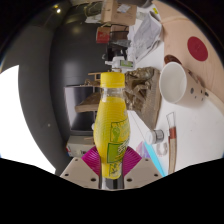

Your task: Pour water

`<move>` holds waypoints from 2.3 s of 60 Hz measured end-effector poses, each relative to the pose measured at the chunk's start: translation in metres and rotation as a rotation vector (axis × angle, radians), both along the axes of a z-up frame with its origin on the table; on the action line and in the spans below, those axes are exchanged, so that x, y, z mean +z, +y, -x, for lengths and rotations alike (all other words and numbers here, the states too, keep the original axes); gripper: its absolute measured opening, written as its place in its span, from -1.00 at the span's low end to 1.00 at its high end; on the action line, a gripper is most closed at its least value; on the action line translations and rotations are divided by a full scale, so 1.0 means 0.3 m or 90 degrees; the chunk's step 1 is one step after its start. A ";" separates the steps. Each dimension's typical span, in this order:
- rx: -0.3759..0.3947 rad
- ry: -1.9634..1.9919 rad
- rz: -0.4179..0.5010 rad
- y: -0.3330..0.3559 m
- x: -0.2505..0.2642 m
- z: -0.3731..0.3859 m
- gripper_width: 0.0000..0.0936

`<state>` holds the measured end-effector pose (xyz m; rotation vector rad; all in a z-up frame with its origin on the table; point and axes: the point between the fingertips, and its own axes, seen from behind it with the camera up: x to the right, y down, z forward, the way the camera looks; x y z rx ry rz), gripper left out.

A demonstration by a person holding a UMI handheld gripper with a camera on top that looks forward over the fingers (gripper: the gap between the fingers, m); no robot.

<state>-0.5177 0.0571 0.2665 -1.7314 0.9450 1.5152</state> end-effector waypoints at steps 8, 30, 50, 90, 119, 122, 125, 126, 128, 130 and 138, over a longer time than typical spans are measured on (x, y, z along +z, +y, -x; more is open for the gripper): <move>-0.017 0.175 0.068 0.066 0.007 -0.012 -0.49; -0.006 0.144 0.095 0.056 -0.071 -0.040 -0.49; -0.033 -0.469 -0.240 0.127 0.240 -0.387 -0.49; -0.001 -0.958 -0.127 0.220 -0.486 -1.145 -0.48; 0.017 -0.951 -0.031 0.053 -0.519 -1.181 0.83; 0.018 -0.960 -0.022 -0.015 -0.475 -1.182 0.85; 0.024 -0.967 -0.006 -0.105 -0.430 -1.178 0.84; 0.025 -0.969 -0.002 -0.131 -0.413 -1.175 0.84; 0.028 -0.971 0.003 -0.195 -0.379 -1.166 0.84; 0.032 -0.971 0.008 -0.261 -0.346 -1.152 0.83; 0.052 -0.971 0.025 -0.528 -0.222 -1.101 0.84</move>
